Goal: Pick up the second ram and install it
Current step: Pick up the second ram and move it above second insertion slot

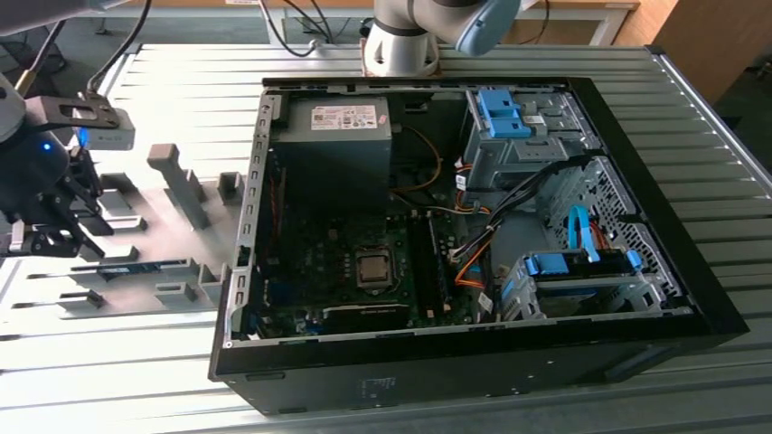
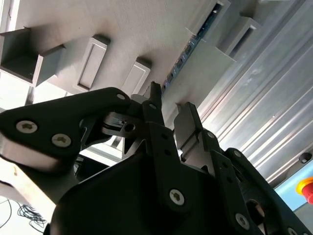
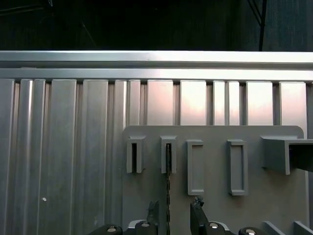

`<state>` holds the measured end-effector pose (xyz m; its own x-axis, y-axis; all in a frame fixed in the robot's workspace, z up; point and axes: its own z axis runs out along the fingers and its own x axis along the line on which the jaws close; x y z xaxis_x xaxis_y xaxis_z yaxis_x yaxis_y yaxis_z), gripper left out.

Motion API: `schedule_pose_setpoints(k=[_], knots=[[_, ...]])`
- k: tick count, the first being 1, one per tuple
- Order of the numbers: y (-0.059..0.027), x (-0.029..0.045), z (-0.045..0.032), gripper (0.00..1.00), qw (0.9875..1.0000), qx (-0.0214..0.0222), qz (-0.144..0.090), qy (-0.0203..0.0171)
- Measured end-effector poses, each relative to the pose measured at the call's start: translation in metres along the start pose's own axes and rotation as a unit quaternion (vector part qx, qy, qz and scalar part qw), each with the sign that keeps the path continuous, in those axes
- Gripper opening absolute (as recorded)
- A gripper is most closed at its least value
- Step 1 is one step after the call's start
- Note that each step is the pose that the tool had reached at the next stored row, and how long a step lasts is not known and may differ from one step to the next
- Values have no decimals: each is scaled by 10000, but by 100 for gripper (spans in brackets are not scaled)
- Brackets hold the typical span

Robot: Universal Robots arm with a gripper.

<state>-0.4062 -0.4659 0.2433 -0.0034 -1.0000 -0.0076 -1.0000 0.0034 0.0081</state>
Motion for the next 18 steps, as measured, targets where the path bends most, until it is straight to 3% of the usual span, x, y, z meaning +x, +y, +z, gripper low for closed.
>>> schedule_pose_setpoints(k=[9,18], knots=[[0,4,161,38,10000,3,0,1],[-3,9,261,38,10000,4,0,2]])
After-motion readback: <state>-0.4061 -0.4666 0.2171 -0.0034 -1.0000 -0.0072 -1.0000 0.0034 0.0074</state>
